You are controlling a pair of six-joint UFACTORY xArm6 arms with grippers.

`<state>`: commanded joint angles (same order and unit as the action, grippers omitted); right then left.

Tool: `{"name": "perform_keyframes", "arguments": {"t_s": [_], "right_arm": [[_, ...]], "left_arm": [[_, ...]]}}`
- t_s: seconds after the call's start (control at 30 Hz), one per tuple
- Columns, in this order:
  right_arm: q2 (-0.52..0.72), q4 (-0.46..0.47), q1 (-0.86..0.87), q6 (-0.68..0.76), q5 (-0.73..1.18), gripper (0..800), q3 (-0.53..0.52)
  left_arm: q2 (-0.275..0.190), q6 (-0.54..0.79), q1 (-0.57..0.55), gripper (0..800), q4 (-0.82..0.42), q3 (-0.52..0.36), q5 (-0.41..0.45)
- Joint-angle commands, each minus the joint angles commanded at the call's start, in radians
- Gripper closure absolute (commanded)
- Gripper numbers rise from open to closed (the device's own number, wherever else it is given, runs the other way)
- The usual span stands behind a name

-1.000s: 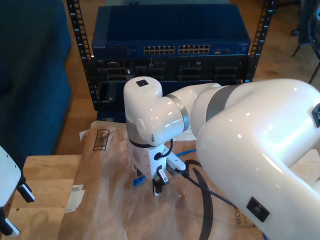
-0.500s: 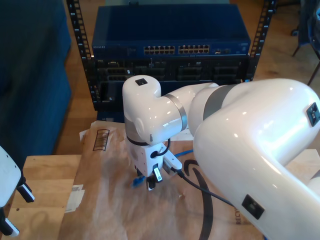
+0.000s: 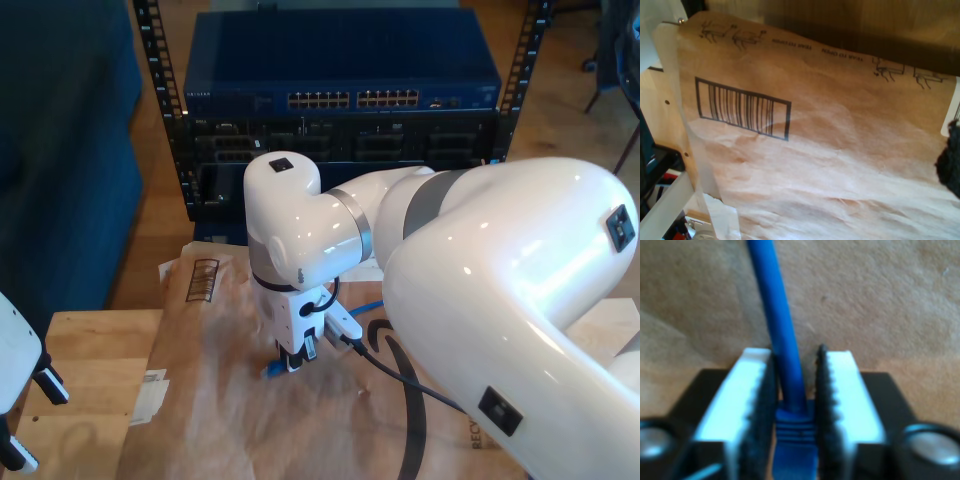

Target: Grab the cable and plug it in

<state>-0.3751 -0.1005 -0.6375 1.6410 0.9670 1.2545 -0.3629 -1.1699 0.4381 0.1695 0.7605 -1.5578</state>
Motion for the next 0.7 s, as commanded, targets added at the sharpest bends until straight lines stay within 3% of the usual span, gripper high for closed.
{"name": "perform_keyframes", "arguments": {"t_s": [0.17,0.4,0.7], "right_arm": [[0.035,0.0,0.025,0.043,0.006,780,0.009],[0.175,-0.037,0.172,0.069,0.097,786,0.0],[0.376,-0.087,0.35,0.069,0.242,790,-0.057]], "left_arm": [[0.002,-0.005,-0.005,0,0.002,0.006,-0.002],[0.002,-0.06,-0.058,0,0.058,0.034,-0.002],[0.0,-0.233,-0.275,0,0.06,0.072,0.0]]}}
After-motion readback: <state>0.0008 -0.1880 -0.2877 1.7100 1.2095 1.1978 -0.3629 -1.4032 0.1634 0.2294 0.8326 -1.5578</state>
